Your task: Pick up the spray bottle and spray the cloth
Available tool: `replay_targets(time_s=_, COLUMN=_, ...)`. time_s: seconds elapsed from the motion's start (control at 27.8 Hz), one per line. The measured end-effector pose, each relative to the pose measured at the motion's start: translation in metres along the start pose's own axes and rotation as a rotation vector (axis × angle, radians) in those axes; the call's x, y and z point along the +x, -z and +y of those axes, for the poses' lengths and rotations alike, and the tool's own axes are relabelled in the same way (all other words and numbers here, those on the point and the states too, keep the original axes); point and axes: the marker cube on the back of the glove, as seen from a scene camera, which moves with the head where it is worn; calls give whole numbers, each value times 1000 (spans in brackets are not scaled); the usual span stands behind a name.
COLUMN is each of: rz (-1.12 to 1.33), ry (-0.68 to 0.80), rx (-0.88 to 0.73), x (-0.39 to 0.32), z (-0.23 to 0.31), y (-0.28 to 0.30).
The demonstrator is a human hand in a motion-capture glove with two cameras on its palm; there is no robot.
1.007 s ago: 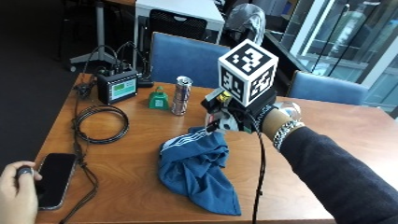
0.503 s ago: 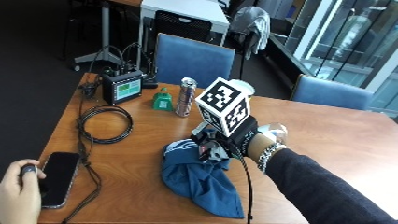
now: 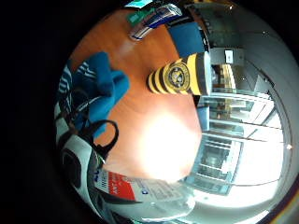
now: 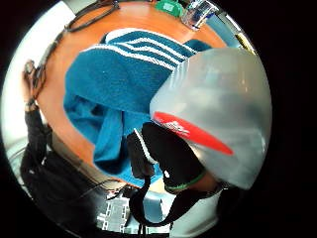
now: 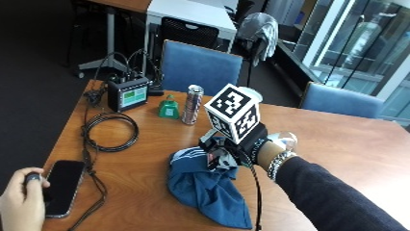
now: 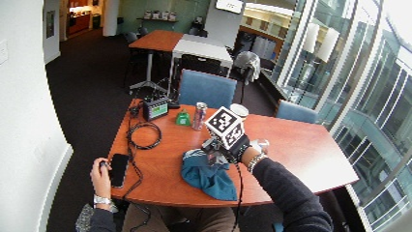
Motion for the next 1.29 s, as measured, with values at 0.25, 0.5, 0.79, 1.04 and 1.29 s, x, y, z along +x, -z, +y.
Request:
replay_targets(time_s=0.25, rz=-185, ry=-53, rx=141, x=18, z=-4, y=55)
replay_targets(time_s=0.5, rz=-657, ry=-140, rx=454, x=28, z=-11, y=143)
replay_targets(time_s=0.79, rz=-1218, ry=-222, rx=821, x=6, z=-20, y=193)
replay_targets(time_s=1.04, rz=-1505, ry=-317, rx=1046, x=-30, z=-42, y=170)
replay_targets(time_s=1.29, rz=-1397, ry=-417, rx=1112, x=-49, z=-68, y=115)
